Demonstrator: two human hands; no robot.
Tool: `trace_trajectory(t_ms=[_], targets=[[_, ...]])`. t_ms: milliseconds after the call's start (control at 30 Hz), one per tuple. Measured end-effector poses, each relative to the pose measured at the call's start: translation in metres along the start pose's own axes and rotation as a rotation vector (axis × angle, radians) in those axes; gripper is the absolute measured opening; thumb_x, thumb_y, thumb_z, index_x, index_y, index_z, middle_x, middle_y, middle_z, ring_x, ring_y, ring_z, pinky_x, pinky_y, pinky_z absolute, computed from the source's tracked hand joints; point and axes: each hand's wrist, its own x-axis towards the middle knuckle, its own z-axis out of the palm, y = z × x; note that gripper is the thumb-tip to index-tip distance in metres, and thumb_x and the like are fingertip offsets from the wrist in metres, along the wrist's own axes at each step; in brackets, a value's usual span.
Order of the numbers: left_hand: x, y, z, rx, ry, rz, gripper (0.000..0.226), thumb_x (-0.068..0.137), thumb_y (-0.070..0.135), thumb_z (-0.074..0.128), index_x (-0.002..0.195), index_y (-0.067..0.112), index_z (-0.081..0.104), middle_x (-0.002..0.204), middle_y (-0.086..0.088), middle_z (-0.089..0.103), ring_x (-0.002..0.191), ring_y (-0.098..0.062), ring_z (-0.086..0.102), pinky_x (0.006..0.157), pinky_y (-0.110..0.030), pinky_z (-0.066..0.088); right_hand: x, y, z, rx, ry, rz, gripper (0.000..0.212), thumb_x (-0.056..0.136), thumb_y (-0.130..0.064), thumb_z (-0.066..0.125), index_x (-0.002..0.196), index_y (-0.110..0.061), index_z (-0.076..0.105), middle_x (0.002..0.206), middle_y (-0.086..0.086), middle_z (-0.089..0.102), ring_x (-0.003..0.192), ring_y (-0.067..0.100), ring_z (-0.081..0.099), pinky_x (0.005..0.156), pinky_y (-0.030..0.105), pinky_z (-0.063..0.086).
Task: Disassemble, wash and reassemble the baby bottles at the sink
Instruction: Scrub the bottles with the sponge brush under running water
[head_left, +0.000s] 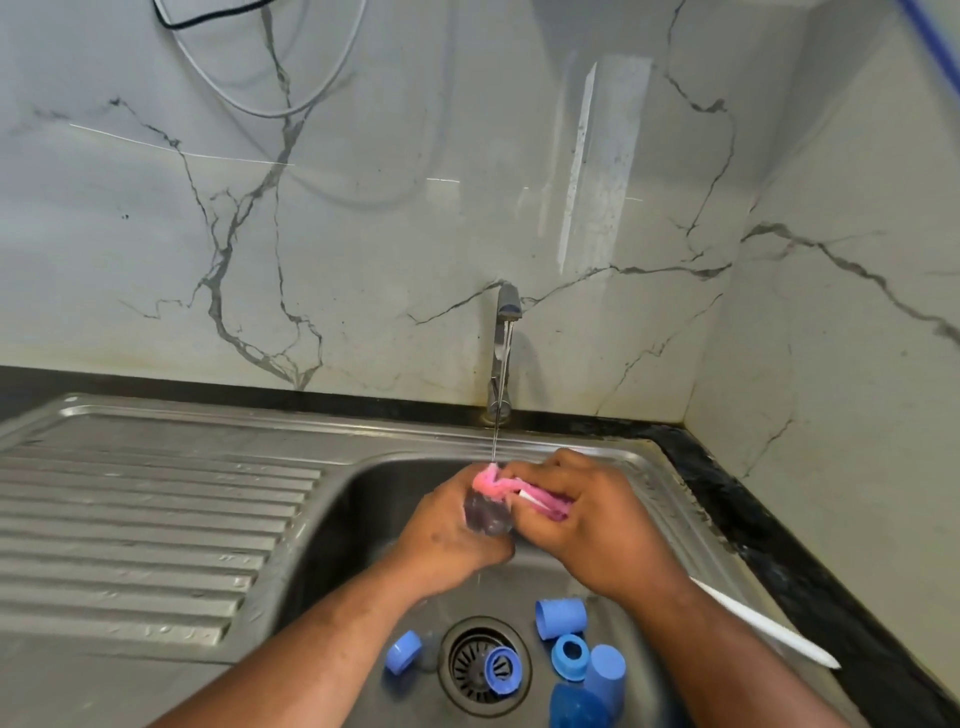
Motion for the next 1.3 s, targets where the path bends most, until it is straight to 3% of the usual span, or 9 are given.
trace_trajectory(t_ms=[100,200,367,533,700,900,1000,1167,1300], targets=[[0.001,-0.002,-0.006,-0.004,0.011,0.006,0.06,0.061,0.018,0.081,0.114,0.042,0.063,0.101,0.008,0.072,0.092,-0.011,0.071,0.082,-0.034,0.06,0.0,0.009,-0.007,-0.087,0.01,0.052,0.034,0.082,-0.058,0.056,0.112,-0.049,0.067,0.084,-0.011,0.059,0.074,0.005,0.057,0.067,0.04,0.054],[-0.001,0.003,0.002,0.021,-0.049,0.014,0.062,0.066,0.014,0.081,0.12,0.039,0.062,0.099,0.01,0.072,0.089,-0.007,0.07,0.075,-0.026,0.056,-0.001,0.005,-0.002,-0.069,0.07,0.034,0.033,0.092,-0.047,0.058,0.124,-0.051,0.063,0.087,-0.011,0.058,0.076,0.004,0.057,0.068,0.038,0.054],[0.001,-0.001,-0.005,-0.005,0.001,0.002,0.058,0.062,0.021,0.08,0.116,0.036,0.065,0.107,0.004,0.073,0.099,-0.016,0.072,0.091,-0.048,0.059,-0.001,-0.002,-0.004,-0.024,-0.02,-0.006,0.034,0.081,-0.055,0.056,0.111,-0.047,0.071,0.084,-0.012,0.059,0.073,0.005,0.058,0.064,0.036,0.052],[-0.002,0.005,0.003,0.03,-0.07,0.038,0.06,0.067,0.015,0.081,0.117,0.042,0.062,0.098,0.011,0.071,0.088,-0.006,0.069,0.075,-0.025,0.056,0.0,0.007,-0.006,-0.088,0.082,0.04,0.032,0.094,-0.046,0.057,0.125,-0.049,0.066,0.087,-0.013,0.057,0.077,0.003,0.055,0.067,0.031,0.05],[-0.002,0.002,-0.004,-0.014,-0.014,0.035,0.054,0.066,0.018,0.08,0.115,0.035,0.065,0.105,0.006,0.073,0.098,-0.014,0.071,0.091,-0.049,0.058,-0.002,-0.001,-0.004,-0.002,-0.026,-0.023,0.04,0.081,-0.058,0.055,0.112,-0.04,0.075,0.086,-0.011,0.061,0.074,0.007,0.06,0.065,0.039,0.053],[-0.004,0.009,0.004,-0.021,-0.06,0.014,0.06,0.068,0.016,0.081,0.119,0.042,0.062,0.102,0.009,0.073,0.094,-0.009,0.071,0.088,-0.04,0.06,-0.001,0.005,-0.007,-0.097,0.079,0.022,0.033,0.094,-0.044,0.061,0.127,-0.047,0.066,0.091,-0.014,0.059,0.079,0.002,0.057,0.067,0.029,0.05],[-0.003,0.007,0.0,-0.022,-0.061,0.022,0.051,0.068,0.017,0.08,0.112,0.038,0.067,0.1,0.004,0.074,0.092,-0.016,0.072,0.086,-0.045,0.06,-0.002,0.0,-0.004,-0.012,0.017,-0.046,0.033,0.089,-0.05,0.06,0.12,-0.043,0.07,0.087,-0.013,0.06,0.076,0.005,0.059,0.065,0.036,0.053],[-0.006,0.012,0.0,-0.186,-0.13,-0.065,0.041,0.078,0.04,0.084,0.114,0.028,0.068,0.102,-0.003,0.075,0.091,-0.018,0.072,0.086,-0.047,0.061,-0.002,0.009,-0.019,-0.103,0.152,-0.004,0.036,0.089,-0.052,0.059,0.123,-0.046,0.068,0.088,-0.016,0.059,0.075,0.001,0.056,0.062,0.029,0.046],[-0.009,0.026,0.0,-0.556,-0.221,-0.311,0.051,0.101,0.055,0.045,0.122,0.014,0.065,0.097,-0.014,0.071,0.079,-0.023,0.065,0.065,-0.034,0.051,-0.003,0.004,-0.018,-0.128,0.26,0.009,0.038,0.091,-0.05,0.059,0.128,-0.046,0.066,0.086,-0.017,0.051,0.075,0.001,0.052,0.059,0.019,0.035]])
